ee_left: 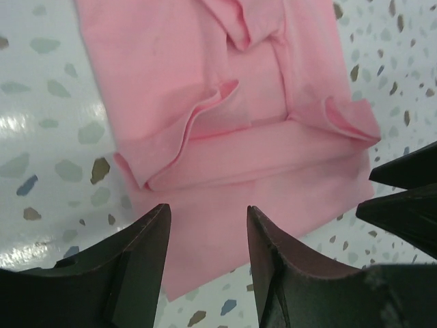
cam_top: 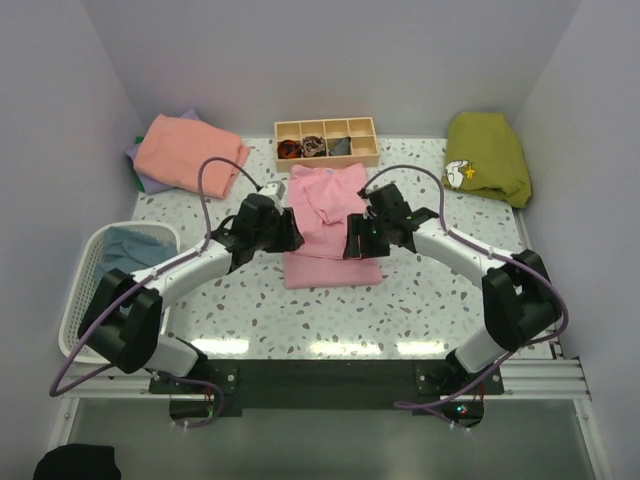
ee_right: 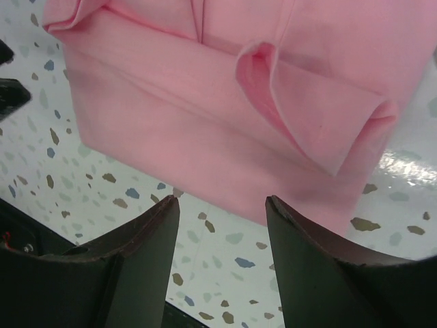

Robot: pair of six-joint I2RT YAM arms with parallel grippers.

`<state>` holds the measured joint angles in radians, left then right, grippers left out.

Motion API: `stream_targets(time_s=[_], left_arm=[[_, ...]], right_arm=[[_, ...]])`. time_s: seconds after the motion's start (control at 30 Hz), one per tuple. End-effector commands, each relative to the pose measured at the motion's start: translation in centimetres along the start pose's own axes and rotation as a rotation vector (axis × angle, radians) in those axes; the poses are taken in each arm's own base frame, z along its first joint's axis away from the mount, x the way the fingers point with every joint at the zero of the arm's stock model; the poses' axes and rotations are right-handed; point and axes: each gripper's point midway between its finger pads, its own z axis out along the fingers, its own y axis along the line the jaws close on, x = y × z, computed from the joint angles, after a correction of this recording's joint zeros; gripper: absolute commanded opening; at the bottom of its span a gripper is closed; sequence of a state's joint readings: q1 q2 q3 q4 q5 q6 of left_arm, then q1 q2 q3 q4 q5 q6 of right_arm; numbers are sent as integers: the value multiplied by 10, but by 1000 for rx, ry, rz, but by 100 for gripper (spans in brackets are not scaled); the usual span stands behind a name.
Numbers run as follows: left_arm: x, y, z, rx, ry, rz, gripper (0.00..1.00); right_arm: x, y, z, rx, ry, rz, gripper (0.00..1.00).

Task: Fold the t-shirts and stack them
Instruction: Fold the folded rectangular tshirt in 1/3 of the way

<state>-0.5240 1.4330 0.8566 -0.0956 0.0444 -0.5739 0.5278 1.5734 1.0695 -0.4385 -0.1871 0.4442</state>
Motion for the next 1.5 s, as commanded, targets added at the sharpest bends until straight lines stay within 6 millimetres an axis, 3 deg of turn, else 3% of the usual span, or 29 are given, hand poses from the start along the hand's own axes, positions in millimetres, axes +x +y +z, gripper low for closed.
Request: stream_targets(time_s=[0.0, 0.27, 0.77, 1.1, 1.33, 1.47], left_arm=[[29, -8, 6, 90, 79, -58, 53], [39, -9, 20, 115, 105, -74, 52], [28, -1, 49, 56, 81, -48, 51], [12, 9, 67, -18, 44, -7, 51], [-15, 7, 88, -50, 0, 36, 50], [-41, 12, 96, -103, -59, 71, 50]], right_arm=[[-1, 22, 5, -94, -6, 35, 57], [15, 19, 25, -71, 49, 53, 57], [2, -1, 41, 35, 19, 6, 59], [-32, -7, 50, 92, -36, -27, 60], [-66, -21, 60, 138, -81, -34, 60], [-93, -27, 64, 144, -110, -35, 61]])
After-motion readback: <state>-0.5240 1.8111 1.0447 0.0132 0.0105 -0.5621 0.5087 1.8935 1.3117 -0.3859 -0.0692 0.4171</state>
